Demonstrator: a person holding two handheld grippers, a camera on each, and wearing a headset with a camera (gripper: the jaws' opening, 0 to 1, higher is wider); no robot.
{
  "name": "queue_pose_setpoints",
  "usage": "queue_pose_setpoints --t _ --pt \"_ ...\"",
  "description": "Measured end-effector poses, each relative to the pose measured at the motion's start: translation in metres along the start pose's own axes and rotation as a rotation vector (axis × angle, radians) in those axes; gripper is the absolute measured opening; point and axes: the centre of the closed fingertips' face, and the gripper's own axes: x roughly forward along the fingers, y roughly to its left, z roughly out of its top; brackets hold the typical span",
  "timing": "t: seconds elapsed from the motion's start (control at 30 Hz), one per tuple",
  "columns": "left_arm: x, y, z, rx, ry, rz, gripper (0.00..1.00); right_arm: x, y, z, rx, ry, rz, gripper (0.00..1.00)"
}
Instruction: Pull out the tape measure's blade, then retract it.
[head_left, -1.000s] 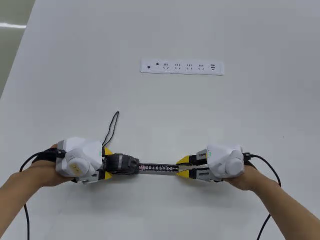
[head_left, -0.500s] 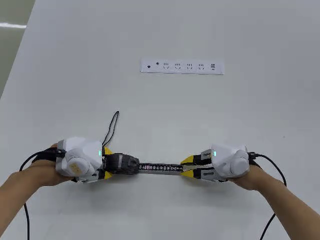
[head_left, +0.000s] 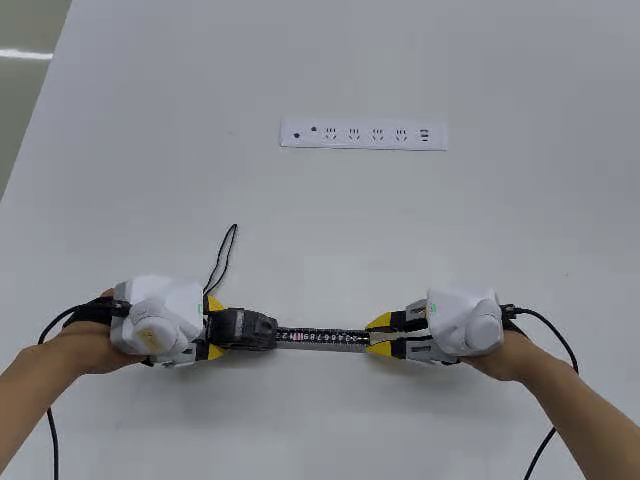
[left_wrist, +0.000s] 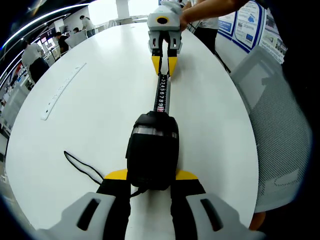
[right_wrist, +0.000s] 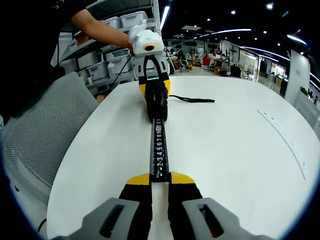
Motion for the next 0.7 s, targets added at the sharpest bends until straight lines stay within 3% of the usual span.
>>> queue_pose_setpoints --t 0.7 --pt "0.0009 0.0010 -0.0003 0.002 0.000 -0.003 0.26 -0.0092 -0.0032 -0.0076 0.000 0.012 0.000 0.09"
